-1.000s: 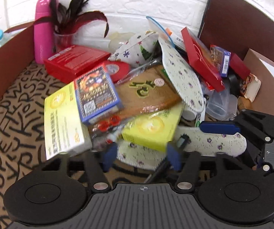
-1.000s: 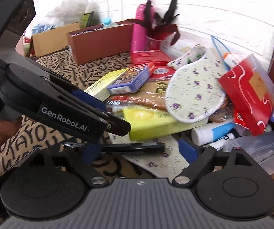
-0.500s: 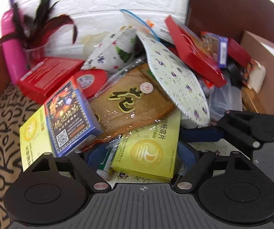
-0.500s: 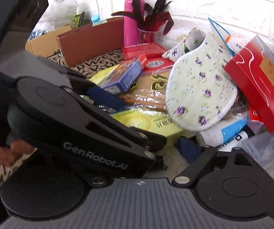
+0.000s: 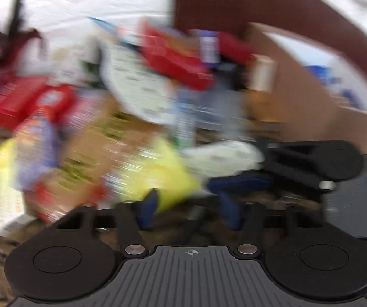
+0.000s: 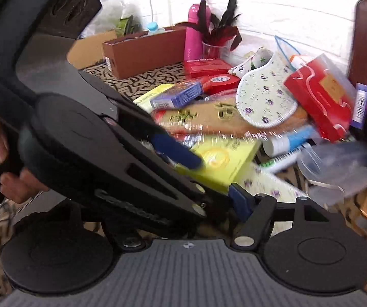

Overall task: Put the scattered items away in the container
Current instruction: 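Reach the right gripper toward the yellow medicine box in the pile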

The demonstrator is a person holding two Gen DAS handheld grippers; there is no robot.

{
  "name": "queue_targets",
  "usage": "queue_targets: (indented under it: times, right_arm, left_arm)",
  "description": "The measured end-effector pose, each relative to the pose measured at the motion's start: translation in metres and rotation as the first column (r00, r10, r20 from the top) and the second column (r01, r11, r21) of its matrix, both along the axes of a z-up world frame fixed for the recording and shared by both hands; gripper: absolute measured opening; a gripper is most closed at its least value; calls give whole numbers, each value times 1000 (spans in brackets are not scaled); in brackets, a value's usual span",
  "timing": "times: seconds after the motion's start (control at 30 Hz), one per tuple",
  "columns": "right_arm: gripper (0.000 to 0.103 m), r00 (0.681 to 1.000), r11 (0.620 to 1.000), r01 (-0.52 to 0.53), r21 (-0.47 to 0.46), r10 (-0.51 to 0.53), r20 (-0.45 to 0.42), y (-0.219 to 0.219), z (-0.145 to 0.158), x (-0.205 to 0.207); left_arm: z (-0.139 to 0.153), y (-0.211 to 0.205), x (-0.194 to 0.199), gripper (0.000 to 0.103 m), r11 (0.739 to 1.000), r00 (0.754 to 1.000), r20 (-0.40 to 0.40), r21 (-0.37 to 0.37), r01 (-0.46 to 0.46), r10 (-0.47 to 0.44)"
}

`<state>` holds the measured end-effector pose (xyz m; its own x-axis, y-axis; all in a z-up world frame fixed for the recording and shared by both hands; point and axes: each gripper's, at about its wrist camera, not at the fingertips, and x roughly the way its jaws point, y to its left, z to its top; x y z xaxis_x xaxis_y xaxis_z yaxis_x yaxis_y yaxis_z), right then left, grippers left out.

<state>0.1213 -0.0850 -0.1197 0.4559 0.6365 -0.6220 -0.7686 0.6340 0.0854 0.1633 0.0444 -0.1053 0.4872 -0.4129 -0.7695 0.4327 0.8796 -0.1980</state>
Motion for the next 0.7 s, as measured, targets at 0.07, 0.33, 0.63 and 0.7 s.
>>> queue_targets:
  times: [0.07, 0.33, 0.63, 0.7]
  right_arm:
    - [75, 1000, 1000, 8, -4, -8, 12, -9, 3, -11]
    - [84, 995, 996, 85, 2, -85, 57, -10, 14, -14]
    - [86, 985, 986, 169, 0, -169, 18, 37, -8, 17]
    - [88, 983, 983, 183, -12, -183, 11, 48, -12, 23]
  left_arm:
    - [-1, -7, -7, 62, 1000, 1000, -18, -12, 12, -12]
    - [2, 26, 0, 80, 979, 982, 49, 79, -186, 183]
    - [7, 79, 14, 80, 947, 947, 63, 43, -319, 316]
    - [4, 84, 16, 82, 940, 940, 75, 51, -337, 333]
